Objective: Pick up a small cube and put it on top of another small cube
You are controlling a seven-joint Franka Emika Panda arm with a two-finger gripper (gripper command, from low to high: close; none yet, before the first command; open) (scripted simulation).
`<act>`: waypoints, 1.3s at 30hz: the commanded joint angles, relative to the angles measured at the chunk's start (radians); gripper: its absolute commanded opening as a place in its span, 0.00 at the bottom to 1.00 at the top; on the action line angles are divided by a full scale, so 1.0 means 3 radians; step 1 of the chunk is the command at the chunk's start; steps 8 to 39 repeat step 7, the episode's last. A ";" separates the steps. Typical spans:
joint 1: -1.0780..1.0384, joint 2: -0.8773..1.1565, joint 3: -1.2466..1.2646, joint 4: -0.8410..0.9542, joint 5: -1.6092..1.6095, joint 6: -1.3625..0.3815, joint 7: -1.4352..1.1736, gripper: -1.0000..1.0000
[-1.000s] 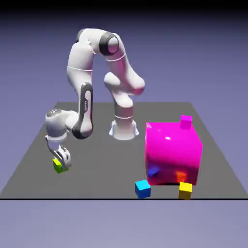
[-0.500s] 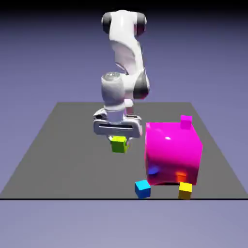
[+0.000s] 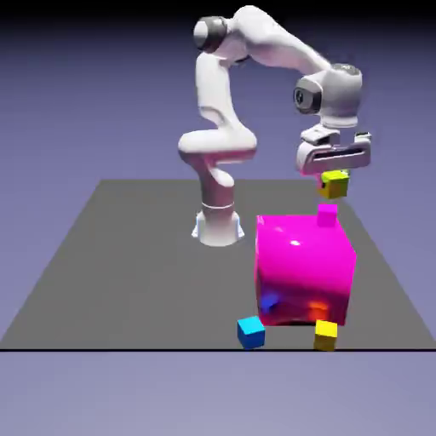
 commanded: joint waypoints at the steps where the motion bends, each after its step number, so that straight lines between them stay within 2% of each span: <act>1: 0.0000 0.0000 0.0000 0.0000 -0.0012 -0.0001 0.0007 1.00; 7: 0.0003 -0.0253 -0.0141 0.0412 -0.0021 -0.0659 -0.0030 1.00; 39: 0.0003 -0.0253 -0.0141 0.0412 -0.0021 -0.0659 -0.0030 1.00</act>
